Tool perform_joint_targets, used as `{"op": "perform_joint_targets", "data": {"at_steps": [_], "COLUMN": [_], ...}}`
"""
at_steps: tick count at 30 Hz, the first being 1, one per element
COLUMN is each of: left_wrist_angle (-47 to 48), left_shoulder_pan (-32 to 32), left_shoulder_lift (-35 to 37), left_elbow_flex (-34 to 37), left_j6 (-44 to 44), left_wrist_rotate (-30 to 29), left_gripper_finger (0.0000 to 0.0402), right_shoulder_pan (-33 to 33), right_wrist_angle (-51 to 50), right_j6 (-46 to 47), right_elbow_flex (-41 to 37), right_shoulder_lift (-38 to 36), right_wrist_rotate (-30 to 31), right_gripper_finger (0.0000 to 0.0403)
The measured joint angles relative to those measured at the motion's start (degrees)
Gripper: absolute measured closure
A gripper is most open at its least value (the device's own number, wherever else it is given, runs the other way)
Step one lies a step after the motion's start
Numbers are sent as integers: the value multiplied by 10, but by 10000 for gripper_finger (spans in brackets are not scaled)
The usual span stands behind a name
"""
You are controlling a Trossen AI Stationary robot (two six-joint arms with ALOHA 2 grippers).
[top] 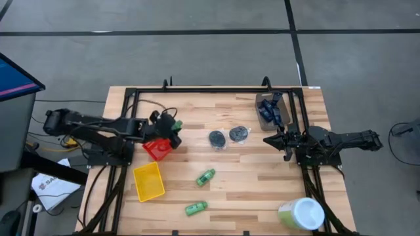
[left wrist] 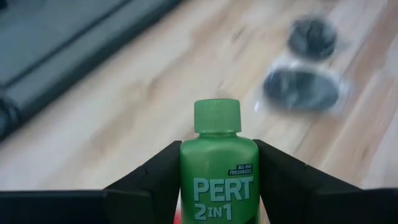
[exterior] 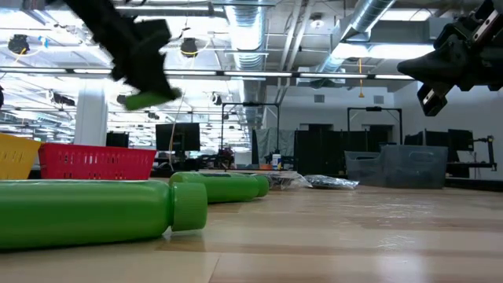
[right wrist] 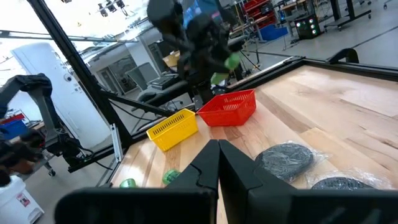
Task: Pick & Place Travel size toiletries
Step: Put the top bottle of shampoo into the red bin, then put the middle bottle of shampoo into the red bin
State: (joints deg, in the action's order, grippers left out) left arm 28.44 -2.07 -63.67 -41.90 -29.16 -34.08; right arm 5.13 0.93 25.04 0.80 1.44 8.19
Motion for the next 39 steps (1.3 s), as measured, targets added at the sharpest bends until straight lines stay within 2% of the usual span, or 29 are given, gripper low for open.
{"op": "perform_joint_targets", "data": {"at_steps": [8,12,19,27,31,34,39], "left_wrist_angle": [-9,-14,-15,-17,-41,-74,-169], "left_shoulder_pan": [1,1,1,1,1,1,-11], "left_shoulder_lift": [26,34,36,36,37,37,25], "left_elbow_flex": [130,157,159,159,154,131,78], "left_j6": [-139,-164,-163,-162,-162,-156,-94], "left_wrist_rotate": [14,37,56,82,115,133,149], "left_gripper_finger": [225,227,208,119,88,82,88], "right_shoulder_pan": [0,0,0,0,0,0,0], "right_wrist_angle": [0,0,0,0,0,0,0], "right_j6": [0,0,0,0,0,0,0], "right_elbow_flex": [0,0,0,0,0,0,0], "right_shoulder_lift": [0,0,0,0,0,0,0], "right_wrist_rotate": [0,0,0,0,0,-1,-1], "right_gripper_finger": [403,403,403,403,403,403,403]}}
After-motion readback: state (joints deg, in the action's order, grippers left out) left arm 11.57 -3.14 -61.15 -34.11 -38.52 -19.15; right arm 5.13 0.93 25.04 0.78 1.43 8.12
